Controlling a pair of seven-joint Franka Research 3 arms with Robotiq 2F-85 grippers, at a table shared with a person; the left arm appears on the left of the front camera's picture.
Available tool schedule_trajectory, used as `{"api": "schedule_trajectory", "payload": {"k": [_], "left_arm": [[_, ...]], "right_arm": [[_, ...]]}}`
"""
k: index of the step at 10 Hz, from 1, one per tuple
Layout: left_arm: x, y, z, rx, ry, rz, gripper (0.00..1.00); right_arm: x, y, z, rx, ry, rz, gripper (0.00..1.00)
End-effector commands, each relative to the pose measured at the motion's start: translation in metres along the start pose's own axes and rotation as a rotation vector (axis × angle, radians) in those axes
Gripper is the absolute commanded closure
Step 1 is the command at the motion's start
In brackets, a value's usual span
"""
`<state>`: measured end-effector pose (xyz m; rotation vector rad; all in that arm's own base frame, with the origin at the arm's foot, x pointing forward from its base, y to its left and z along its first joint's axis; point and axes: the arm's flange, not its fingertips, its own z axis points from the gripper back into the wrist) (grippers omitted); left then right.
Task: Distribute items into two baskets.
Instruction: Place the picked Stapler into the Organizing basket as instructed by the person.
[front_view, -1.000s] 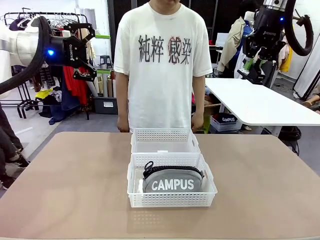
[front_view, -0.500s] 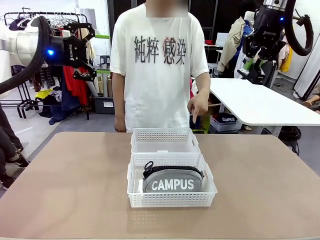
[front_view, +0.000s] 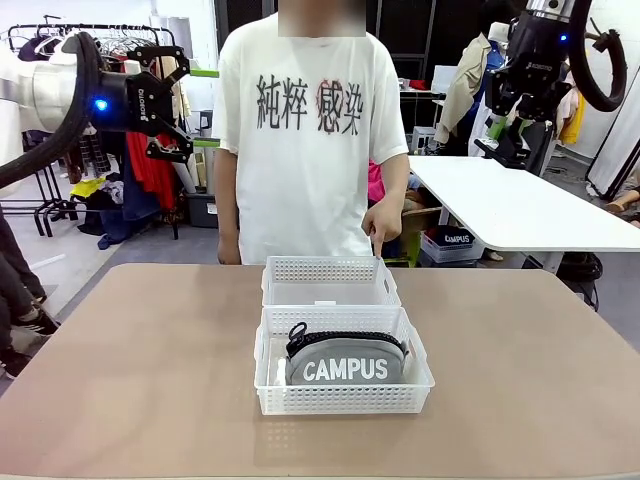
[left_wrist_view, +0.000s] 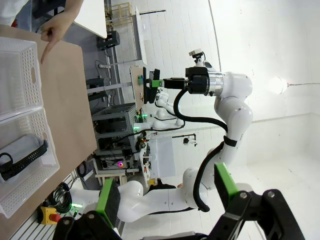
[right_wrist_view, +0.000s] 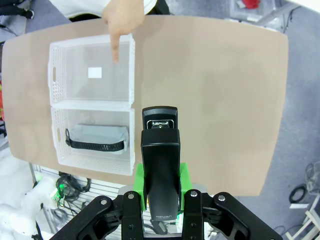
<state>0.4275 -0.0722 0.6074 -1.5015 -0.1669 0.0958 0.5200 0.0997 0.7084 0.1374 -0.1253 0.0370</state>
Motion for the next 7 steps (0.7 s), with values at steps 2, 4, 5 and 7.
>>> {"api": "schedule_trajectory", "payload": {"k": [2, 4, 5, 7], "left_arm": [[-0.0009, -0.0015, 0.0000, -0.003, -0.006, 0.003, 0.00], [-0.0009, -0.0015, 0.0000, -0.003, -0.006, 0.003, 0.00], [-0.0009, -0.0015, 0.0000, -0.003, -0.006, 0.003, 0.00], [-0.0009, -0.0015, 0.0000, -0.003, -0.006, 0.003, 0.00]], "right_arm": [[-0.0026, 0.0012, 0.0042, -0.005, -0.007, 0.002, 1.00], [-0.0026, 0.0012, 0.0042, -0.005, -0.007, 0.002, 1.00], [-0.0026, 0.0012, 0.0042, -0.005, -0.007, 0.002, 1.00], [-0.0026, 0.0012, 0.0042, -0.005, -0.007, 0.002, 1.00]]}}
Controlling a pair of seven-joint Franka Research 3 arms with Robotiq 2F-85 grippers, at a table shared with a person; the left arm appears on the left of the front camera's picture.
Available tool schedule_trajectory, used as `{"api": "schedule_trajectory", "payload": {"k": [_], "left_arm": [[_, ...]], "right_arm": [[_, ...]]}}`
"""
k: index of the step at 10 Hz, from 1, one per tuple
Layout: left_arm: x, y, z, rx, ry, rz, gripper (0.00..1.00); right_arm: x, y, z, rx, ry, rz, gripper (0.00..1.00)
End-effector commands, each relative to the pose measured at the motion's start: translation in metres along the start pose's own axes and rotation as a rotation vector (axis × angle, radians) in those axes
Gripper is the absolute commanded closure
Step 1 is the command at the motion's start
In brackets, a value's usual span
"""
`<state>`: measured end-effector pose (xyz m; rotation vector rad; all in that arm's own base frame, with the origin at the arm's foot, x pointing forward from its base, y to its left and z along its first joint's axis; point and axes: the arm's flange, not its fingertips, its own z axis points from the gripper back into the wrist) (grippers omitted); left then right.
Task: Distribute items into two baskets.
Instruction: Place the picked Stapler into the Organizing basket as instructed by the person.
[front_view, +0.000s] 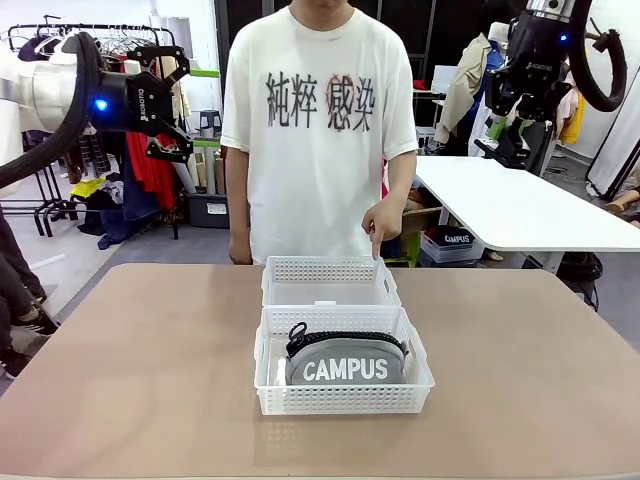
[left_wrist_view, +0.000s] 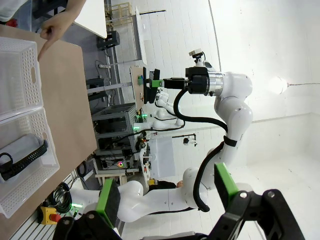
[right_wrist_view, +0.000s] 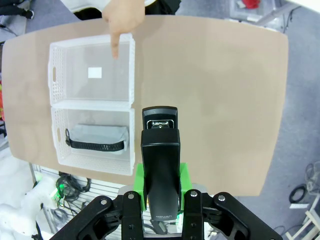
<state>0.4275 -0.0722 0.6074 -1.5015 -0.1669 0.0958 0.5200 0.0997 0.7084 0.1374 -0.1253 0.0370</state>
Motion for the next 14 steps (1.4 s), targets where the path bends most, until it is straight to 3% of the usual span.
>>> {"api": "schedule_trajectory", "payload": {"k": [1, 4, 8, 10, 13, 14], "left_arm": [[-0.001, -0.001, 0.000, -0.003, -0.006, 0.003, 0.00], [-0.001, -0.001, 0.000, -0.003, -0.006, 0.003, 0.00], [-0.001, -0.001, 0.000, -0.003, -0.006, 0.003, 0.00], [-0.001, -0.001, 0.000, -0.003, -0.006, 0.003, 0.00], [-0.001, -0.001, 0.000, -0.003, -0.006, 0.003, 0.00], [-0.001, -0.001, 0.000, -0.003, -0.006, 0.003, 0.00]], "right_arm": [[0.000, 0.000, 0.000, 0.000, 0.000, 0.000, 1.00], [0.024, 0.029, -0.015, -0.080, 0.043, 0.329, 1.00], [0.055, 0.070, -0.035, -0.091, 0.113, 0.714, 1.00], [0.063, 0.084, -0.048, -0.121, 0.080, 0.873, 1.00], [0.068, 0.091, -0.062, -0.069, -0.002, 1.031, 1.00], [0.067, 0.090, -0.064, -0.064, -0.009, 0.995, 1.00]]}}
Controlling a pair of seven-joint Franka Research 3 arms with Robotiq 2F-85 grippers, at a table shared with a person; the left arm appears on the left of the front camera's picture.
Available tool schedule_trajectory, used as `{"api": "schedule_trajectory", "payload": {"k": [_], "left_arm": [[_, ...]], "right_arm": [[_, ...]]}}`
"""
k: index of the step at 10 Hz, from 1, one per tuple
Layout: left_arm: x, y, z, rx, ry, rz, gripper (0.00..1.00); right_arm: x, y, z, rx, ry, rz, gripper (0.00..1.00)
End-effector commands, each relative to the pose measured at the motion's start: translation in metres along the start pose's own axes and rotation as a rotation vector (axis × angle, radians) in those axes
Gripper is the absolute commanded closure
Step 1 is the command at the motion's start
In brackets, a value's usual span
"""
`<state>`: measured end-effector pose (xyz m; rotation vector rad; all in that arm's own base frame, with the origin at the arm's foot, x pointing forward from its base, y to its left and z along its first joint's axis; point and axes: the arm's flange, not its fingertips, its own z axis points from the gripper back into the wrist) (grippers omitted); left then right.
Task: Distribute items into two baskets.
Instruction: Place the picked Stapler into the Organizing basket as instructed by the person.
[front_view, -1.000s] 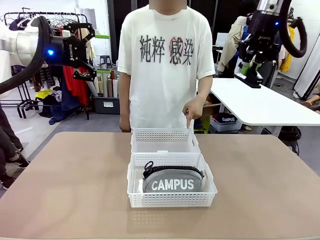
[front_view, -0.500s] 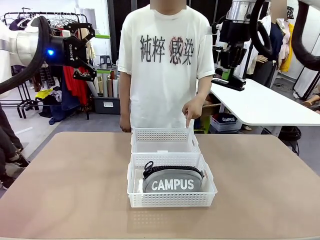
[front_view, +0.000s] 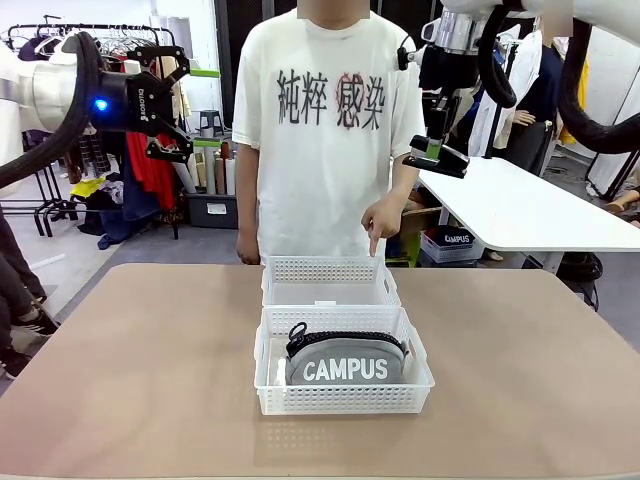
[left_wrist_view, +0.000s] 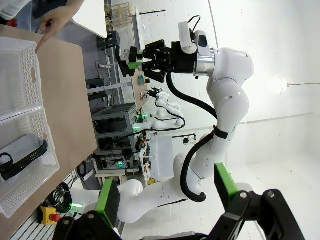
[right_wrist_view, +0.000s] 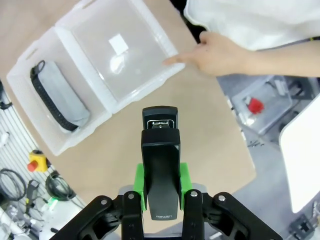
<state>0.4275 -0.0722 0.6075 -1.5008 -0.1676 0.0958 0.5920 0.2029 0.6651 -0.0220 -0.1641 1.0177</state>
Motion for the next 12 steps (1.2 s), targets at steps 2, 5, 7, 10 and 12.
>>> {"api": "schedule_trajectory", "payload": {"k": [2, 5, 7, 10, 12], "left_arm": [[-0.001, -0.001, 0.000, -0.004, -0.006, 0.003, 0.00], [-0.001, -0.001, 0.000, -0.004, -0.006, 0.003, 0.00], [-0.001, -0.001, 0.000, -0.004, -0.006, 0.003, 0.00], [-0.001, -0.001, 0.000, -0.004, -0.006, 0.003, 0.00], [-0.001, -0.001, 0.000, -0.004, -0.006, 0.003, 0.00]], "right_arm": [[-0.003, 0.002, 0.000, 0.011, 0.022, -0.014, 1.00], [-0.003, 0.002, 0.000, 0.011, 0.022, -0.014, 1.00], [-0.002, 0.001, -0.004, 0.013, 0.019, -0.002, 1.00], [0.037, 0.010, -0.047, 0.085, 0.012, 0.193, 1.00], [0.057, 0.024, -0.077, 0.127, -0.021, 0.268, 1.00]]}}
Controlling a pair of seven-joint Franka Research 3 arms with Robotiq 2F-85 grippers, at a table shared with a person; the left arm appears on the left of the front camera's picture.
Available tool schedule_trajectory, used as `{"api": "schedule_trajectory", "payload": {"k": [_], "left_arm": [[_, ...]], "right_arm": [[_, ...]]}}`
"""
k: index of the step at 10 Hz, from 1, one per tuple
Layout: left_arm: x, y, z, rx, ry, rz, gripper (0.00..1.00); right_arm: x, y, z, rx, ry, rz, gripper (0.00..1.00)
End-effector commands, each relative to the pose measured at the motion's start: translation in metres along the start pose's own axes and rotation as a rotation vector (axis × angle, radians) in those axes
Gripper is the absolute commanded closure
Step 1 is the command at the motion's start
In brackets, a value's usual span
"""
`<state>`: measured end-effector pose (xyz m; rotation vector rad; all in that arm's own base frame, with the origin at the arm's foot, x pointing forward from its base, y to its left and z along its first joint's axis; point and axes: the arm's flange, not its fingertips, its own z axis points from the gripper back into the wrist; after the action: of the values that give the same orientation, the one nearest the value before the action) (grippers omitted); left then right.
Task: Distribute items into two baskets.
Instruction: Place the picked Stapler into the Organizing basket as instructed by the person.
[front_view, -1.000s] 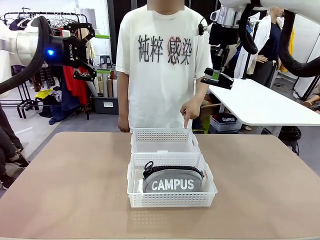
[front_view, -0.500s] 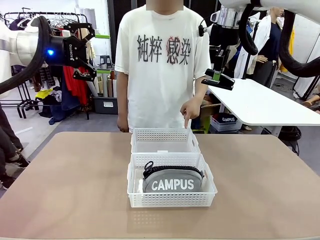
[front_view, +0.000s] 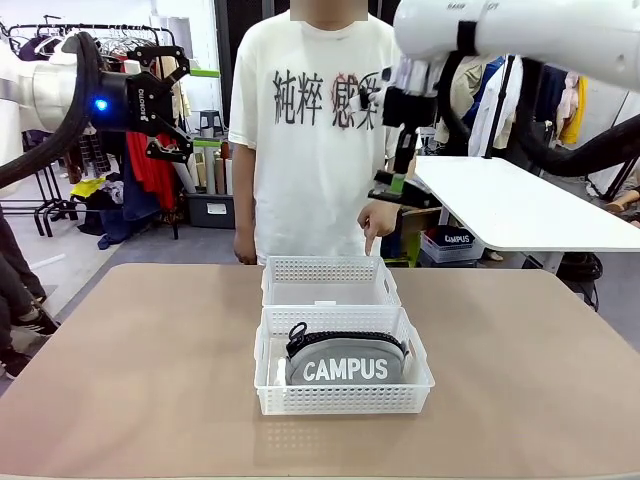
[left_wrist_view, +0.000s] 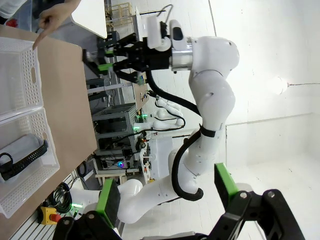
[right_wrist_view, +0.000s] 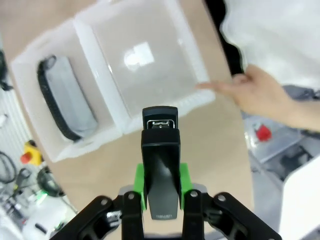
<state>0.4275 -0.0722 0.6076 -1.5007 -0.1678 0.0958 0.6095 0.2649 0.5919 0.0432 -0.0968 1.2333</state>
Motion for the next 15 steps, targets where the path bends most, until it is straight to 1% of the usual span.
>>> {"api": "schedule_trajectory", "payload": {"k": [1, 2, 3, 5, 6, 8, 10, 12, 13, 14, 15], "left_arm": [[-0.001, -0.001, 0.000, -0.004, -0.006, 0.003, 0.00], [-0.001, -0.001, 0.000, -0.004, -0.006, 0.003, 0.00], [-0.001, -0.001, 0.000, -0.004, -0.006, 0.003, 0.00], [-0.001, -0.001, 0.000, -0.004, -0.006, 0.003, 0.00], [-0.001, -0.001, 0.000, -0.004, -0.006, 0.003, 0.00], [-0.001, -0.001, 0.000, -0.004, -0.006, 0.003, 0.00], [-0.001, -0.001, 0.000, -0.004, -0.006, 0.003, 0.00], [-0.001, -0.001, 0.000, -0.004, -0.006, 0.003, 0.00], [-0.001, -0.001, 0.000, -0.004, -0.006, 0.003, 0.00], [-0.001, -0.001, 0.000, -0.004, -0.006, 0.003, 0.00], [-0.001, -0.001, 0.000, -0.004, -0.006, 0.003, 0.00]], "right_arm": [[0.013, 0.002, -0.009, 0.032, -0.044, 0.104, 1.00], [0.023, 0.011, -0.026, 0.046, -0.060, 0.161, 1.00], [0.029, 0.017, -0.040, 0.055, -0.116, 0.213, 1.00], [0.038, 0.027, -0.083, 0.094, -0.093, 0.282, 1.00], [0.046, 0.032, -0.102, 0.087, -0.079, 0.303, 1.00], [0.060, 0.045, -0.130, 0.026, -0.054, 0.353, 1.00], [0.071, 0.049, -0.151, -0.002, -0.047, 0.403, 1.00], [0.078, 0.048, -0.165, -0.034, -0.016, 0.430, 1.00], [0.076, 0.046, -0.157, -0.044, -0.027, 0.426, 1.00], [0.081, 0.049, -0.161, 0.009, -0.023, 0.389, 1.00], [0.081, 0.049, -0.161, 0.009, -0.023, 0.389, 1.00]]}}
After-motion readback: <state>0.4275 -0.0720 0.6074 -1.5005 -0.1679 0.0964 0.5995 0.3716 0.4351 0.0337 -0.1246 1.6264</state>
